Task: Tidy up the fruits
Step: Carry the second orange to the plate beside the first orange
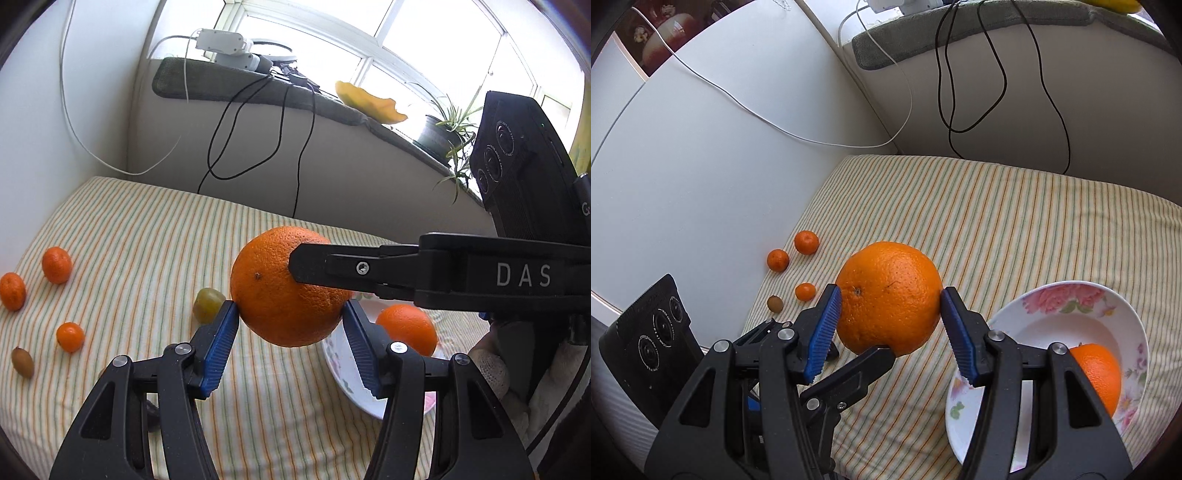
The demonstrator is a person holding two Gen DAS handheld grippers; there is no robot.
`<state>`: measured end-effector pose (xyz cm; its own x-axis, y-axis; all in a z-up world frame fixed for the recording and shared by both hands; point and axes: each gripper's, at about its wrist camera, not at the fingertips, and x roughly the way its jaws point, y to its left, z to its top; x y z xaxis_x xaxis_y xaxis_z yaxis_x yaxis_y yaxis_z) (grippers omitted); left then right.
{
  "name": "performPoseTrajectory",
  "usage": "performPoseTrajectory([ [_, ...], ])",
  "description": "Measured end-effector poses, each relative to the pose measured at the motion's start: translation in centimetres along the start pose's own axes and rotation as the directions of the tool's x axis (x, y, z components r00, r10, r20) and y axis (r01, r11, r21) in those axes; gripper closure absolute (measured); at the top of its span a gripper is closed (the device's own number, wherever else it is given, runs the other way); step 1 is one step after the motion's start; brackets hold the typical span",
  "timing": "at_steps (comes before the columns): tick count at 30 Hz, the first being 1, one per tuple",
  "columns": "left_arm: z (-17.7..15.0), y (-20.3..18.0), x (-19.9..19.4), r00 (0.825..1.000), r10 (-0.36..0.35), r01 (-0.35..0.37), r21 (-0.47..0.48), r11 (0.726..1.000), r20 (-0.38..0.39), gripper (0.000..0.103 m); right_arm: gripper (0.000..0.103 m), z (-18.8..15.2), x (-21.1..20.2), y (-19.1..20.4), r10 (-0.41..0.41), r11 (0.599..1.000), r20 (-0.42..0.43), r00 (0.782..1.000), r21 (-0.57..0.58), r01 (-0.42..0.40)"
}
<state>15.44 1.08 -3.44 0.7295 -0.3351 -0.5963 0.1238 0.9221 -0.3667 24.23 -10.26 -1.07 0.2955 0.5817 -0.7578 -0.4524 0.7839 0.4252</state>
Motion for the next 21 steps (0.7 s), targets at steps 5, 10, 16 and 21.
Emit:
performPoseTrajectory([
  [5,-0.6,-2.5,1.1,0.999,-0.038,0.039,0.020,0.999,-0.023,0.045,0.044,-1.4,-2.5,-2.1,-0.033,0.999,0.007,0.999,0.017,0.033],
  [10,-1.3,-4.3,2.0,0.997,-0.059,0.061,0.034,0.998,-0.051,0.045,0.044,-2.5,-3.8,-3.9,-0.058,0.998,0.005,0.998,0.032,0.057],
  [16,-1.8,-5.4,2.6,0.995,-0.068,0.072,0.044,0.996,-0.072,0.045,0.044,-3.5,-4.6,-5.2,-0.071,0.997,-0.002,0.998,0.041,0.071],
  [21,-1.8,-5.6,2.9,0.994,-0.071,0.075,0.052,0.996,-0.084,0.045,0.045,-3.9,-4.8,-5.3,-0.078,0.996,-0.009,0.997,0.037,0.078],
])
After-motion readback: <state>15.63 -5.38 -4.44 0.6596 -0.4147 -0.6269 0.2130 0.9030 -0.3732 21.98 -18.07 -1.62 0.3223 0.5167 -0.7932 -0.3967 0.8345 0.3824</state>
